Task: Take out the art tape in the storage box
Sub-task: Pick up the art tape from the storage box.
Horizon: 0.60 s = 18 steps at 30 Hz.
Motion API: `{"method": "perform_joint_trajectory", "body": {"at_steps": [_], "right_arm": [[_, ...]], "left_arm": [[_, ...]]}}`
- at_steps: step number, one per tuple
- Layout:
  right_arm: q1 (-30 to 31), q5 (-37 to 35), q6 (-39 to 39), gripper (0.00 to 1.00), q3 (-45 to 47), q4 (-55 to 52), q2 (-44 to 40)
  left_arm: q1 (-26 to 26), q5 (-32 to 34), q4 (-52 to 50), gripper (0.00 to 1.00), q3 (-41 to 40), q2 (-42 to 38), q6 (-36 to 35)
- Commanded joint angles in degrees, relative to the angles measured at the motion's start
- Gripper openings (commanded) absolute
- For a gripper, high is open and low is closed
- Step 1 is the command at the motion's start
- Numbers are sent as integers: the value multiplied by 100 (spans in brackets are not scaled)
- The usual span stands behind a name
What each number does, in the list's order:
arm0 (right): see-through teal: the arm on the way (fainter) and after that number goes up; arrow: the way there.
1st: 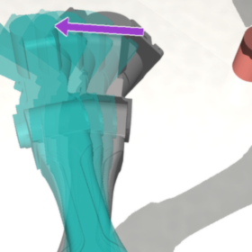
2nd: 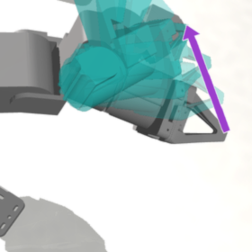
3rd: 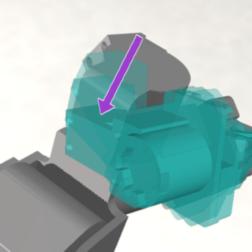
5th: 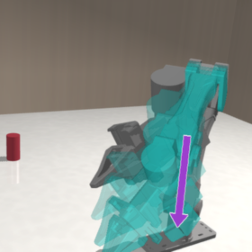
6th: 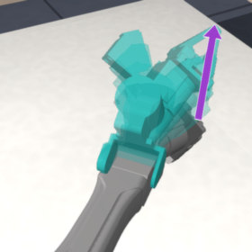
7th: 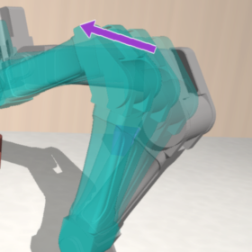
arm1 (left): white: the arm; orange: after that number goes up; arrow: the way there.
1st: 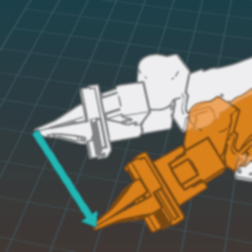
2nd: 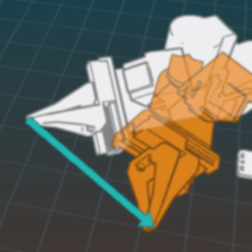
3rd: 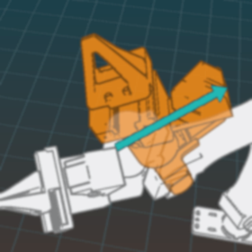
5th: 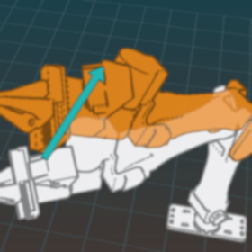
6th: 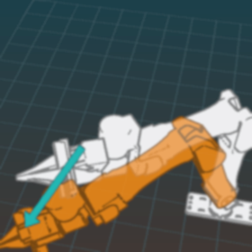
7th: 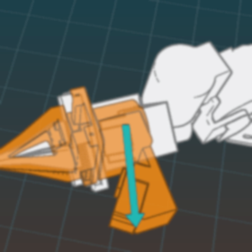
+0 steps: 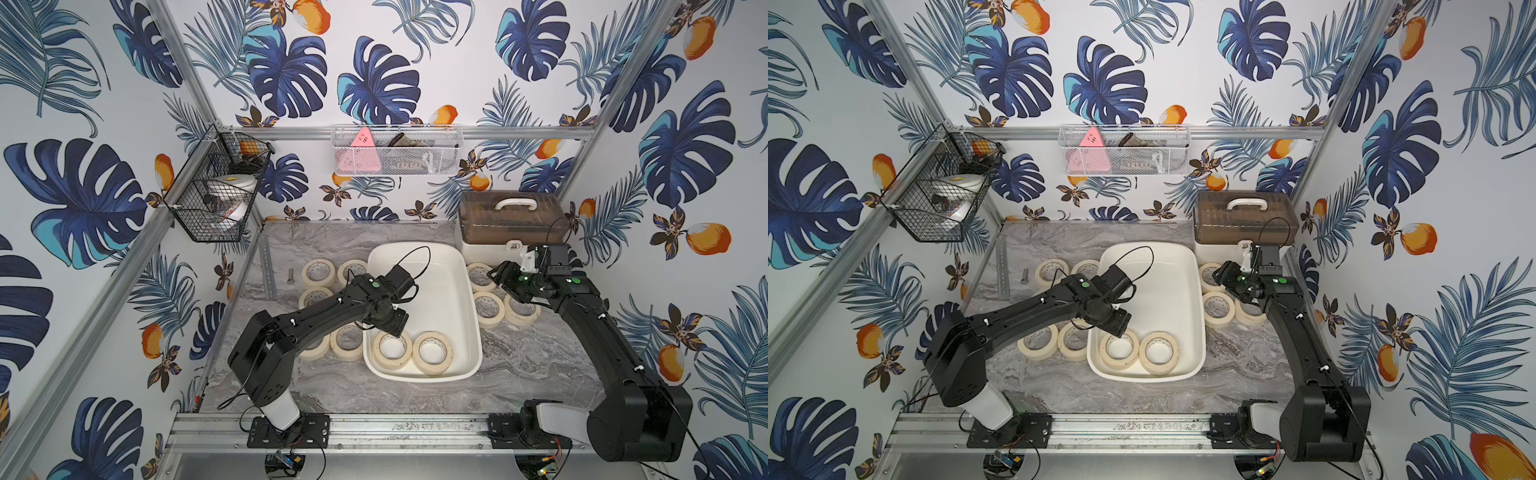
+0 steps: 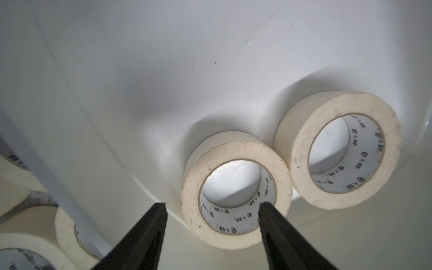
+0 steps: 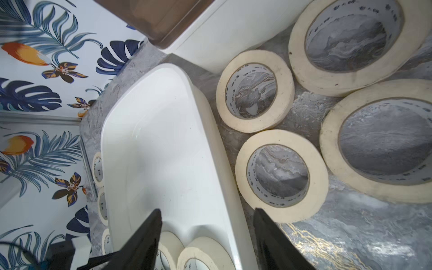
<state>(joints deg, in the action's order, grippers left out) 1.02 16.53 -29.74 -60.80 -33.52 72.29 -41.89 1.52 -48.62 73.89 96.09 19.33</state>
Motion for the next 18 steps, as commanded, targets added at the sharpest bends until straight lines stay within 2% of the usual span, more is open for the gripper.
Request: {"method": "perform_joint_trajectory", "body": {"at_steps": [1,11,15,18], "right_arm": [[130,-116,141,65,-2,-282,-59],[224,-93,204,65,-85,-392,24],[232,-107,216,65,-74,-402,26],[236,-73,188,65,-31,-350,-4]], "left_arm": [[-77,36,-51,69,-77,129,-199],[-410,504,-51,62,-67,715,-312],[-582,1016,-211,61,-16,948,-344],[-595,1084,-209,60,-15,1029,-381]]}}
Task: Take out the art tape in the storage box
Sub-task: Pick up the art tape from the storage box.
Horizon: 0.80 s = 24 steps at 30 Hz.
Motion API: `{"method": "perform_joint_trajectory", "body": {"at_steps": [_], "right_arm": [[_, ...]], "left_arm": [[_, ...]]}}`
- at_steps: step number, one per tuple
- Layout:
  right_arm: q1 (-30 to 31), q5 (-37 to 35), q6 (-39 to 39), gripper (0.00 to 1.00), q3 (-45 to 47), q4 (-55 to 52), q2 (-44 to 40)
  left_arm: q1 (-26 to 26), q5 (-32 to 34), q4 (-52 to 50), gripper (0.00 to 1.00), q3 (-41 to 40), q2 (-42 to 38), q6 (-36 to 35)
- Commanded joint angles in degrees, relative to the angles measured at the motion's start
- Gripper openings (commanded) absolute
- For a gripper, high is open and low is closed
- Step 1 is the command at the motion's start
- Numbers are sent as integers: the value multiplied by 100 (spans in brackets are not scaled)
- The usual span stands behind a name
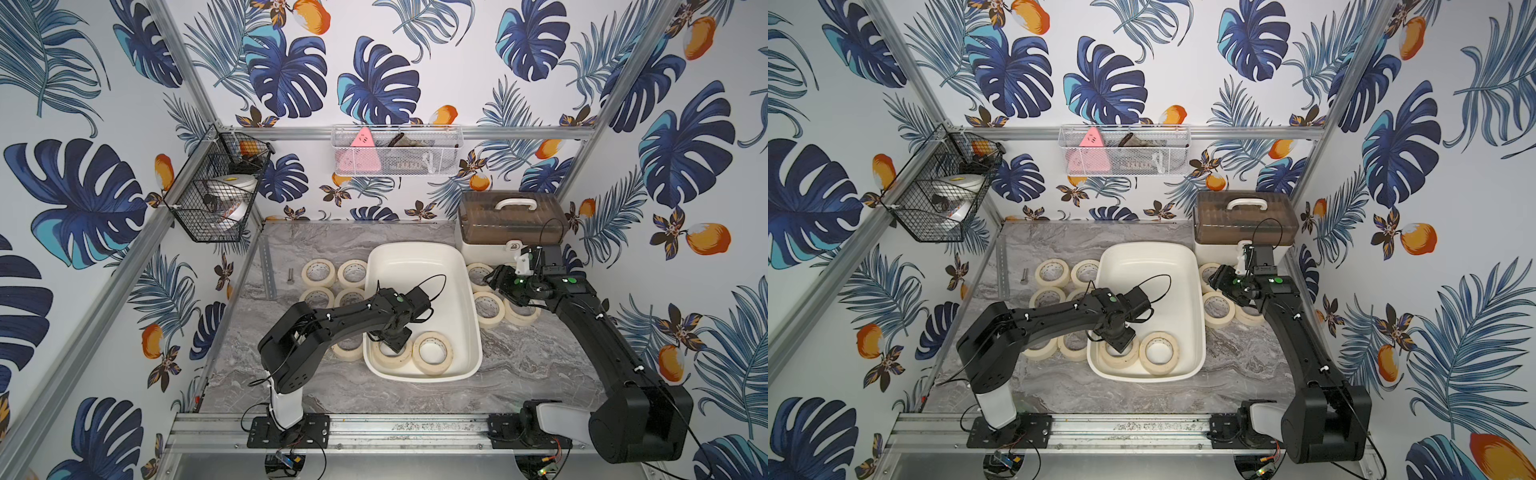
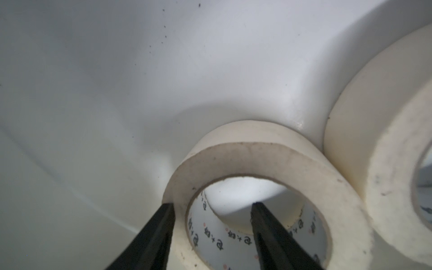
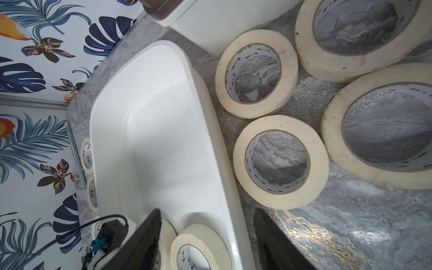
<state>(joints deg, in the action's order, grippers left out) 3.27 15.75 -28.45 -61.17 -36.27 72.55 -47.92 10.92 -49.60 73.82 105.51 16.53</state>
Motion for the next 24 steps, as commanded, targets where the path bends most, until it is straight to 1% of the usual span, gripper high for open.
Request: {"method": "perform_joint_trajectory", "body": {"at_steps": [1,6,9,13,18,24], "right_arm": [[10,14,57,65,7,-69,-31],[16,-1,82,65,-60,-113,-38],[16,-10,78,65,-62,-115,-40],[16,40,44,65,-45,-78,-30],[23,53,51,66,-45,-63,-5],[23,14,96,66,-36,-82,-4]], "left_arm": [[11,173,-109,60,-2,113,-93],[-7,253,-172,59,94,72,-36],[-7,223,-138,60,106,-54,-73],[-7,323,-265,62,198,-22,-82],[-8,293,-100,62,86,21,-106],[19,301,89,60,-45,180,-126]]}}
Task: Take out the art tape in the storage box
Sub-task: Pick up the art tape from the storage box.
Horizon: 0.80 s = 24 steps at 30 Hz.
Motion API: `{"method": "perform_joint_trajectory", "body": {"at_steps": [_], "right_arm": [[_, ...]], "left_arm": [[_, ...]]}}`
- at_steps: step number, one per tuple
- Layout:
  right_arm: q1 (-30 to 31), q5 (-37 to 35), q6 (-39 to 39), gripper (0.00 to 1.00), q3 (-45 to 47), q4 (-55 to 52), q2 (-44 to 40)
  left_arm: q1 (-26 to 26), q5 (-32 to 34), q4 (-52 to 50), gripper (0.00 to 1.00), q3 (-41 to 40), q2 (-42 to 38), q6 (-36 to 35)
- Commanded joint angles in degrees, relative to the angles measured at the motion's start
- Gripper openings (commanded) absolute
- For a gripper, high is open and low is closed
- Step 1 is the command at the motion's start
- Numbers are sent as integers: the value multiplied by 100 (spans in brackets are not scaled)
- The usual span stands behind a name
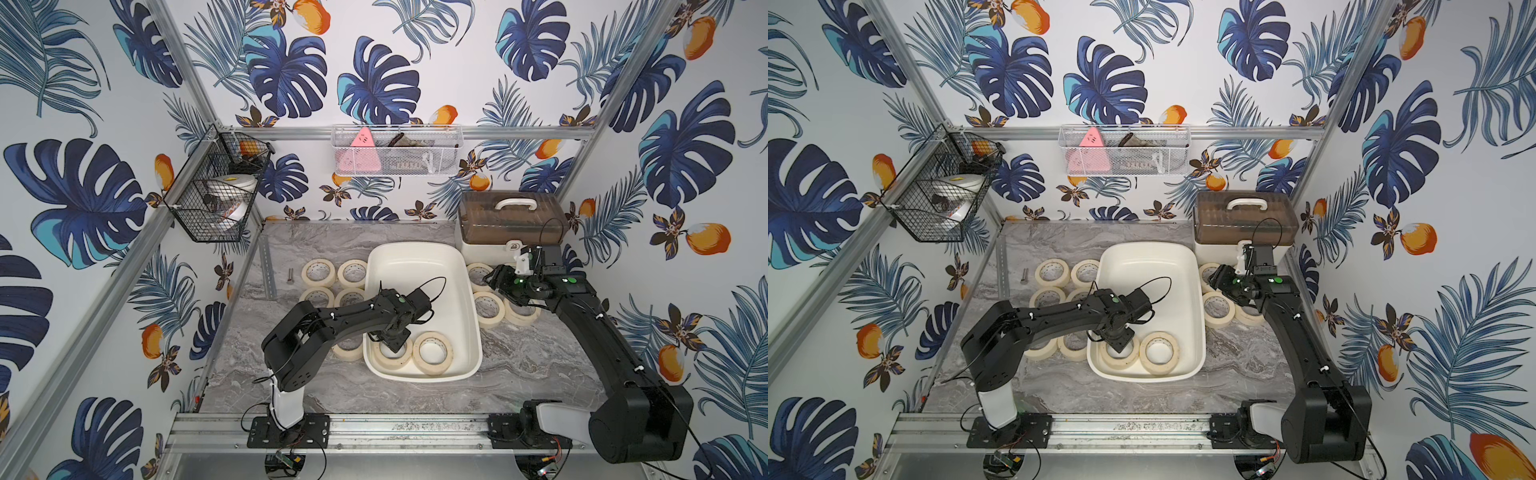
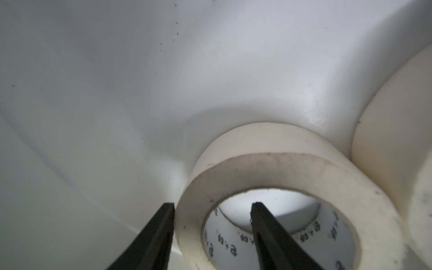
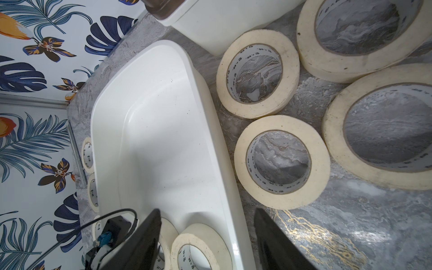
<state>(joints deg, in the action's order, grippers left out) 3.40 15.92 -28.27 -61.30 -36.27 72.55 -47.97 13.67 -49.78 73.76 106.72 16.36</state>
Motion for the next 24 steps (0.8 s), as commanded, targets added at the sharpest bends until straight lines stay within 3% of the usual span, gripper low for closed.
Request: {"method": "perform_joint_trajectory", "body": {"at_steps": [1,7,12,24], "right_arm": [[12,5,81,65,-23,-82,3],[12,8,84,65,-65,-108,-6],[12,38,73,66,-111,-124,-39],[132,202,-102,65,-260,-165,-228]], "left_arm": [[26,5,141,59,-63,83,-98],[41,28,187,47,-107,135,-75],[40,143,188,29,-76,82,-55],[15,586,-116,6,301,-504,293]]}}
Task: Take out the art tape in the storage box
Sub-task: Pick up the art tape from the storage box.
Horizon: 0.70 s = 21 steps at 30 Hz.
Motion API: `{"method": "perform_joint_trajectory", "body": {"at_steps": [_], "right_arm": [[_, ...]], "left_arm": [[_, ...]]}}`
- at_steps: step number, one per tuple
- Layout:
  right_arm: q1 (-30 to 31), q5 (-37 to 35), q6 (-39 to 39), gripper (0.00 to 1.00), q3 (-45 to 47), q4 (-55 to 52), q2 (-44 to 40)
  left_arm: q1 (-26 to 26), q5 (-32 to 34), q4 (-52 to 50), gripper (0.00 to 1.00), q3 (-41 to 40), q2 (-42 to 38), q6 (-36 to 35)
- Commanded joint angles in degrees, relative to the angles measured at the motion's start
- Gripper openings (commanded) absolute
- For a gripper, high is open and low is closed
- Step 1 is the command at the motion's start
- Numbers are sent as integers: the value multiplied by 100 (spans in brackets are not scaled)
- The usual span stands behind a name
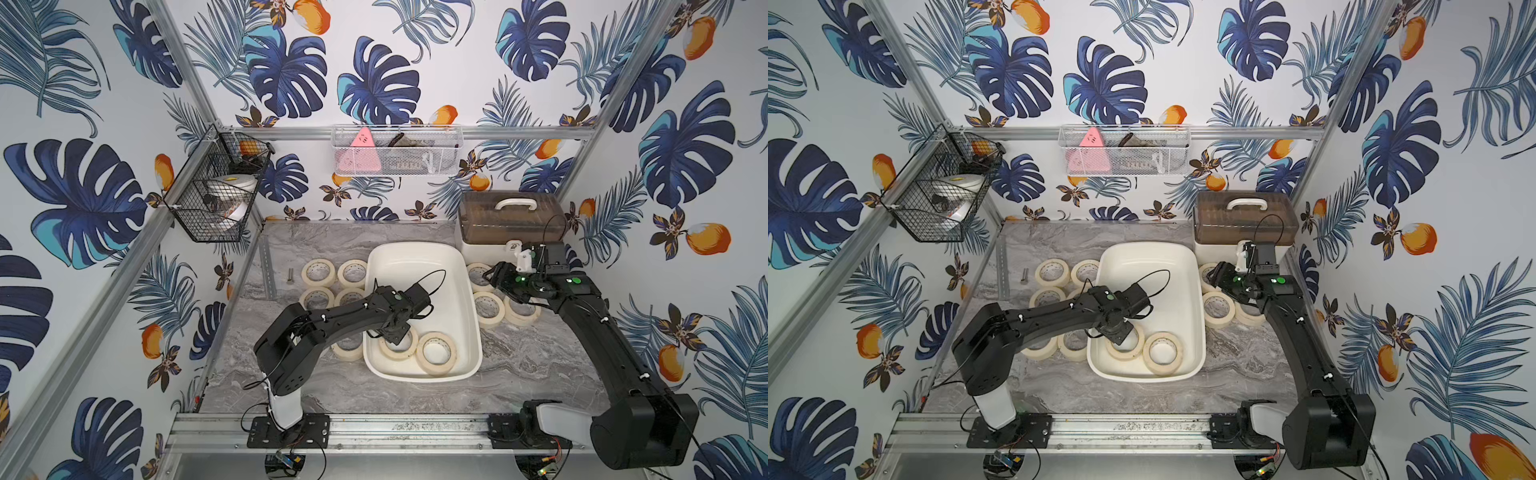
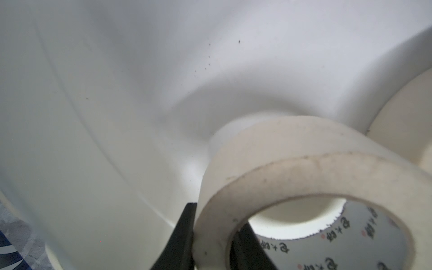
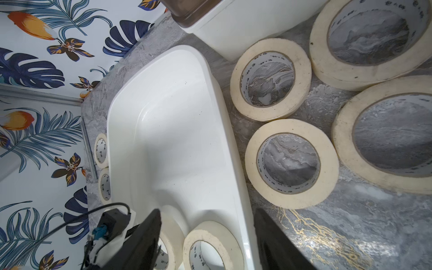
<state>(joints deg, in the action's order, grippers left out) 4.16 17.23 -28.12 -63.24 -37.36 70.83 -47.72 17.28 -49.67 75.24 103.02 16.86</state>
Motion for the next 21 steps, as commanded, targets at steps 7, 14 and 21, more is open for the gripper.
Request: {"method": "perform_joint_trajectory", "body": {"at_steps": [7,14,21], "right_arm": [[500,-126,-279,64,-226,-135,-193],[1341,-849,-345,63,-461,-223,-327],[2290,-1624,-380,62,-369,-69,-411]], "left_arm": [[-26,357,-362,0,661,-372,1063],[-26,254,-644,0,1379,-267,1758],[-16,-609,-339,0,1912,95,1987]]}}
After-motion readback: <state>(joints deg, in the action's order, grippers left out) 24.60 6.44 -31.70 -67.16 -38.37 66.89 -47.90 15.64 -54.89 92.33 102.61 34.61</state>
